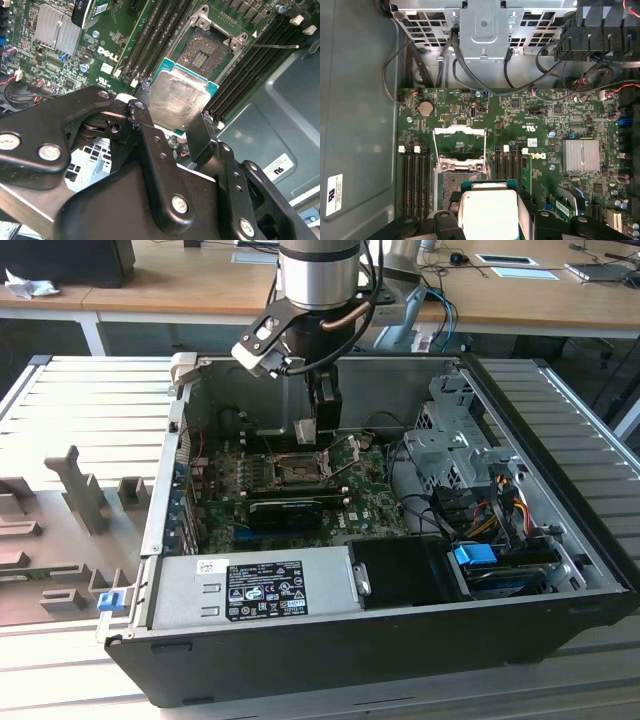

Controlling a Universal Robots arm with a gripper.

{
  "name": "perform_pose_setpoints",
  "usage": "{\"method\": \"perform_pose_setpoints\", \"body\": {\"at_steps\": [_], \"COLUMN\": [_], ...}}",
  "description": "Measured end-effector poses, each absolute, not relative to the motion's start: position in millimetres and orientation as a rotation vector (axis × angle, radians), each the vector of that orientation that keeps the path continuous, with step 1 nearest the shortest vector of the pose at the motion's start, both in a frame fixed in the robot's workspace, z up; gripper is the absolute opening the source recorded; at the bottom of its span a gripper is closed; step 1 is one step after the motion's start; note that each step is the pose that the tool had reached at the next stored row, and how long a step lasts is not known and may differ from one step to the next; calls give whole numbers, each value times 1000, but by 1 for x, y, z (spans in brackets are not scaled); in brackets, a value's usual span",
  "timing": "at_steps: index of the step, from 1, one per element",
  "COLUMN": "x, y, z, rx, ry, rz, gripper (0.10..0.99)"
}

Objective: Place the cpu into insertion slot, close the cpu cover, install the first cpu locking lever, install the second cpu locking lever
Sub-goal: 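Place the cpu into insertion slot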

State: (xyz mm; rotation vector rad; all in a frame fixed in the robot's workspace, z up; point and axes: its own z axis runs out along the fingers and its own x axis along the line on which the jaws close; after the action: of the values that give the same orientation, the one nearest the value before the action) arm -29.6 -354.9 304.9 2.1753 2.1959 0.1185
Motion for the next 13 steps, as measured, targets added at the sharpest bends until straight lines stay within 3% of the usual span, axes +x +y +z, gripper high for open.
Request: {"method": "perform_pose_setpoints", "body": {"at_steps": [13], "x": [-30], "y": [-355], "z": [296], "rx": [2195], "ry": [2175], "rz": [118], "gripper": [529]}}
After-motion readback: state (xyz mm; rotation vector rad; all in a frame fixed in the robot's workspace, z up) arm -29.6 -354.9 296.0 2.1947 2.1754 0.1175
